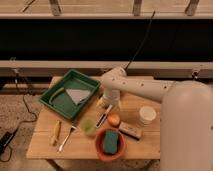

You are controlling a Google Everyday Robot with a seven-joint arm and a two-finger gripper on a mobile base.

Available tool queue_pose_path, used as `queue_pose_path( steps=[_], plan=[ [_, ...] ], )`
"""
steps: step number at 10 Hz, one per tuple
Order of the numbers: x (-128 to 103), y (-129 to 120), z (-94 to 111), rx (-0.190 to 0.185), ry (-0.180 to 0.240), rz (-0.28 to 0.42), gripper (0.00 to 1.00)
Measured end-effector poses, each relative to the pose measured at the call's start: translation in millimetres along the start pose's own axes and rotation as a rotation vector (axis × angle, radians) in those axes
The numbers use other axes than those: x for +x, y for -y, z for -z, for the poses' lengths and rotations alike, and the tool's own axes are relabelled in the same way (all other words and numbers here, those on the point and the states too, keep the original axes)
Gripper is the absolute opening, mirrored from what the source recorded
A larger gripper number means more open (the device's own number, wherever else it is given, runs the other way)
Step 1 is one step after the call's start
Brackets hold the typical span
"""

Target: Place brush in metal cup

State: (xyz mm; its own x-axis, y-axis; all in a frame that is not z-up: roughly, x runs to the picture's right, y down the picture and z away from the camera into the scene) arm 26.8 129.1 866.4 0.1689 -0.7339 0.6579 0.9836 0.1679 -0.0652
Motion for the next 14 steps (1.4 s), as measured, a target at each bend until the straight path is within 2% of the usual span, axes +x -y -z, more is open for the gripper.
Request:
queue_pose_path(
  steps=[4,7,14],
  plan=[
    [16,-1,-8,-0.035,-0.034,0.007,0.8],
    [19,-3,-19,-0.069,-0.038,0.01,0.8],
    [19,-6,-13,-0.078,-0.036,0.008,0.8]
  ],
)
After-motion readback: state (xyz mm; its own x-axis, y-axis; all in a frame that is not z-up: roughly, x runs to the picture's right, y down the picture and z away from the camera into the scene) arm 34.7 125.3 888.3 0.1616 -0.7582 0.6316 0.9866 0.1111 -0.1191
